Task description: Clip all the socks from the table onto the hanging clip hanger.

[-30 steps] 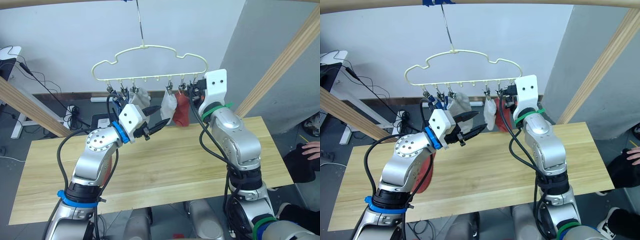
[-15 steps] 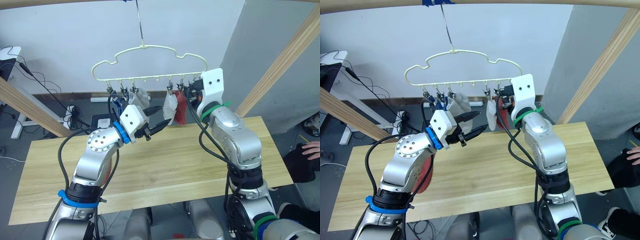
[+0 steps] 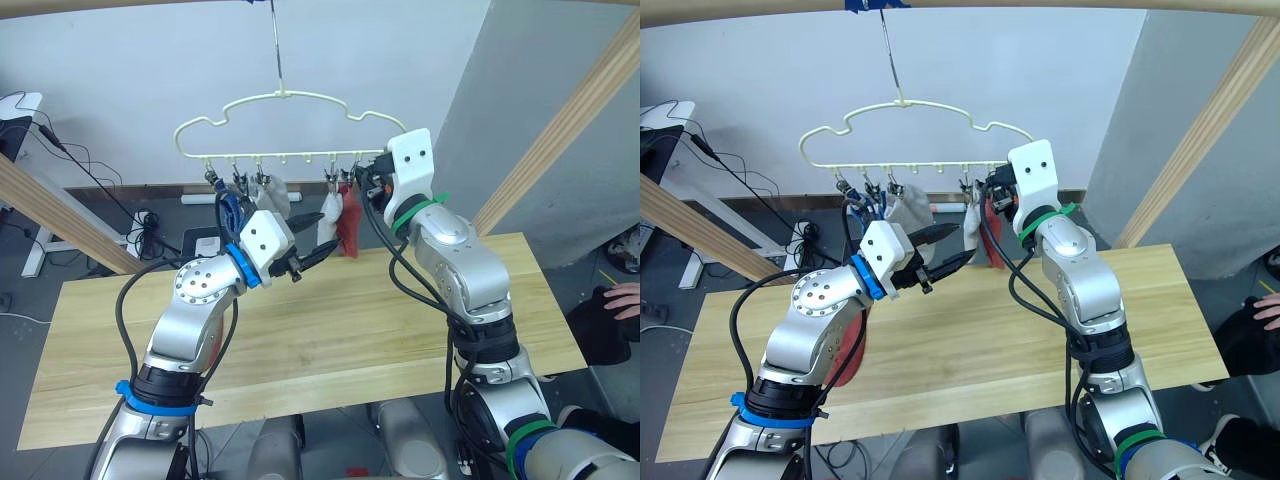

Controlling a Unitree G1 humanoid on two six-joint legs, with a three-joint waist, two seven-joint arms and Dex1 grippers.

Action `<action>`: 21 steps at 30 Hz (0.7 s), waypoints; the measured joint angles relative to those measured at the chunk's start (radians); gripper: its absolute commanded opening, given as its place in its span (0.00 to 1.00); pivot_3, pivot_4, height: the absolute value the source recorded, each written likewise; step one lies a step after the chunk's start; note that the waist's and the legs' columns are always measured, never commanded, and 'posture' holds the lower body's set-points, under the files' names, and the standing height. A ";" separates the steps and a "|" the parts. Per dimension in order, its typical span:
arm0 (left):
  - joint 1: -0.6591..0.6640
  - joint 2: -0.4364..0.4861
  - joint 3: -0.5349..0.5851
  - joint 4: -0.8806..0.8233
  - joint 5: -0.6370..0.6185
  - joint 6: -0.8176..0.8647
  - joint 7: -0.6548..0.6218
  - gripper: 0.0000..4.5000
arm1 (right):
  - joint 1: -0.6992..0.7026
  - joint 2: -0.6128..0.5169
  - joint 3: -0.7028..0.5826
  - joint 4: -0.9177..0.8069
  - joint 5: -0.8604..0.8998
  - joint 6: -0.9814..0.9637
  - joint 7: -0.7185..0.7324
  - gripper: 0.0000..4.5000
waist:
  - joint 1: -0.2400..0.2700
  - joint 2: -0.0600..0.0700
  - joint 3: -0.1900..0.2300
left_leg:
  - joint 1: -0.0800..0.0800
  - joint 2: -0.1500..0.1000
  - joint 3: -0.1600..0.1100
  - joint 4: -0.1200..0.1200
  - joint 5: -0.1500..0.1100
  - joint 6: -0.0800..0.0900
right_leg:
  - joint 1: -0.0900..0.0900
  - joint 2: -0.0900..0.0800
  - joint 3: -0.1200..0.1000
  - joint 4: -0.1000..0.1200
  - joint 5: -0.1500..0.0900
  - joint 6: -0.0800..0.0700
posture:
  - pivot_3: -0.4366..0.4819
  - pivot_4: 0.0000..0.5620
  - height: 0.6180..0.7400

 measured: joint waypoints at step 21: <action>0.108 -0.012 0.077 0.008 0.072 0.005 0.191 0.69 | 0.000 -0.002 -0.005 0.000 -0.008 -0.009 -0.021 0.00 | -0.003 0.000 0.000 | 0.000 0.000 0.000 0.000 0.000 0.000 | 0.000 0.000 0.000 0.001 0.000 0.000 | 0.24 0.51 1.00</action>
